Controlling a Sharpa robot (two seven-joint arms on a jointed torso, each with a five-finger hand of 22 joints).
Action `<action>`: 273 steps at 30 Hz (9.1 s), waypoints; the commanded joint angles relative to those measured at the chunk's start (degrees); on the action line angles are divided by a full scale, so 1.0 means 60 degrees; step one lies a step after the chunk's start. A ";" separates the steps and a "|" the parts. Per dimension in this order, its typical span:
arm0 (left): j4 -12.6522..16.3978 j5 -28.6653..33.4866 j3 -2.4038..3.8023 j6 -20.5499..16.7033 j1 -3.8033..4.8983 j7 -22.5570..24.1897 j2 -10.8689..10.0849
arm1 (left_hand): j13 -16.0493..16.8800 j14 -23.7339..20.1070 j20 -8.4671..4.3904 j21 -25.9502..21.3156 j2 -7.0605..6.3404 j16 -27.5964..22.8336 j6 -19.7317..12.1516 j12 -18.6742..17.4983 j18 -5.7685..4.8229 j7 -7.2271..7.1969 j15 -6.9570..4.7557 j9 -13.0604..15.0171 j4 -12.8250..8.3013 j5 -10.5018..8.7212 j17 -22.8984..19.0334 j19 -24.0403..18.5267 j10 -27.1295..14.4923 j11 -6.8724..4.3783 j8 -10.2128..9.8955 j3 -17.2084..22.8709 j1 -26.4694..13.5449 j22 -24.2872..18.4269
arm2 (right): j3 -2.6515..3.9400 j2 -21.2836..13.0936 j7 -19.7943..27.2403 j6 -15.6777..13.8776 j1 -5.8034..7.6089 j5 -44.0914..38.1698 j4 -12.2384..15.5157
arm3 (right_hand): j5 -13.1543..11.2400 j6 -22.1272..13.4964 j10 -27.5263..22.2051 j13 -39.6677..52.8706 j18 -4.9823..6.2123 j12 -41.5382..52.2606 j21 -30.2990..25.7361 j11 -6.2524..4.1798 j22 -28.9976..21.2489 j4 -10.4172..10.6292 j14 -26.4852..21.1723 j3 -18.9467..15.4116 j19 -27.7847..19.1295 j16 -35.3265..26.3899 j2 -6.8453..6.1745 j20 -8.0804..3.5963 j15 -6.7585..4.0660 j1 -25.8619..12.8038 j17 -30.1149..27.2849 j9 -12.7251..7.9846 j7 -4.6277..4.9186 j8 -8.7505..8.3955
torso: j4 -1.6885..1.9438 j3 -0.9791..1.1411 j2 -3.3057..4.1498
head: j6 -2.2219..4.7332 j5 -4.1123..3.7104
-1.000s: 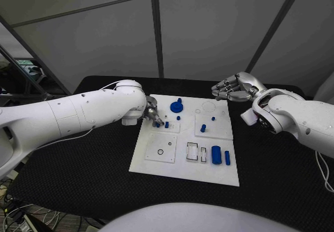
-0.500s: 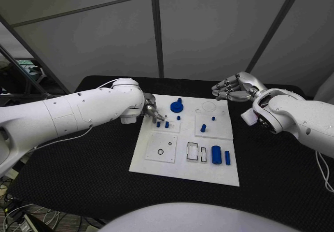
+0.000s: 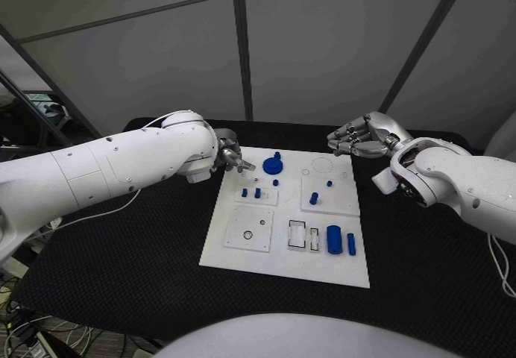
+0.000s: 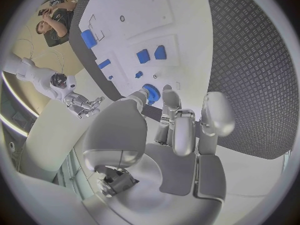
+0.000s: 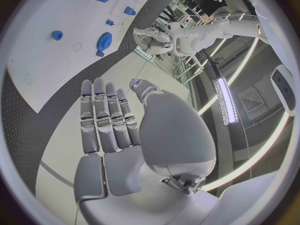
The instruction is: Assemble the parts on the task board
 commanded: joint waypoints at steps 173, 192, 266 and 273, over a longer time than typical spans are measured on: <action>-0.1081 -0.2178 -0.0034 -0.1060 -0.0890 0.4373 0.0553 | -0.6232 0.0046 0.0414 0.1203 -0.0640 -0.0717 0.1508 -0.6300 -0.0102 0.0514 0.0456 -0.3952 -0.2151 -0.0365 -0.2268 0.0777 -0.0087 0.0617 -0.3214 0.2269 0.2887 0.1567 | 0.0005 0.0026 0.0043 0.0008 0.0013 0.0030 0.0109 | 0.0045 -0.0039 -0.0066 -0.0006 0.0036 -0.0049 -0.0120 0.0010 -0.0065 -0.0011 -0.0094 0.0074 0.0061 -0.0032 0.0007 0.0017 0.0007 -0.0057 -0.0072 -0.0006 0.0019 -0.0024 | 0.0020 0.0011 0.0003 | 0.0295 -0.0315; -0.1219 -0.2181 -0.0063 -0.0938 -0.0913 0.4345 0.0668 | -0.6295 0.0019 0.0449 0.1156 -0.0800 -0.0728 0.0990 -0.6590 -0.0101 0.0612 0.0517 -0.4145 -0.2194 -0.0359 -0.2325 0.0760 -0.0217 0.0696 -0.3659 0.2232 0.2758 0.1563 | 0.0005 0.0000 0.0040 0.0003 0.0013 0.0030 0.0123 | 0.0045 -0.0039 -0.0066 -0.0006 0.0036 -0.0049 -0.0120 0.0010 -0.0065 -0.0011 -0.0094 0.0074 0.0061 -0.0032 0.0007 0.0017 0.0007 -0.0057 -0.0072 -0.0006 0.0019 -0.0024 | 0.0023 0.0010 -0.0002 | 0.0261 -0.0351; 0.0978 0.7680 0.0364 -0.4140 -0.1076 0.8337 -0.1699 | -0.6211 -0.2440 0.0640 -0.6016 -0.0615 -0.4216 0.1375 -0.6875 0.0948 0.0816 0.0680 -0.4561 -0.2182 -0.0384 -0.8324 -0.1699 0.0003 0.0851 -0.4029 0.2308 0.2285 -0.0709 | 0.0001 -0.0194 -0.2573 0.0434 -0.0350 -0.8091 0.0643 | -0.0705 0.0640 -0.0304 0.0008 -0.0343 -0.0122 0.7124 -0.0436 0.6045 -0.1645 0.2760 0.0537 0.2426 0.8766 -0.0234 -0.1072 -0.0941 -0.0082 0.6490 -0.0025 -0.0394 -0.0095 | 0.0045 -0.0023 -0.0003 | 0.0438 -0.1169; 0.1416 0.8538 0.0363 -0.4219 -0.1133 0.8765 -0.1814 | -0.6199 -0.2439 0.0639 -0.6065 -0.0594 -0.4246 0.1380 -0.6840 0.0950 0.0808 0.0674 -0.4563 -0.2174 -0.0380 -0.8353 -0.1695 0.0019 0.0842 -0.4030 0.2264 0.2274 -0.0757 | -0.0002 -0.0073 -0.2757 0.0579 -0.0447 -0.8292 0.0600 | -0.0742 0.0529 -0.0530 0.0021 -0.0432 -0.0082 0.7736 -0.0363 0.6753 -0.1633 0.2698 0.0582 0.2599 0.9686 -0.0297 -0.0986 -0.0875 -0.0111 0.7328 -0.0014 -0.0342 -0.0077 | 0.0031 -0.0001 0.0000 | 0.0450 -0.1150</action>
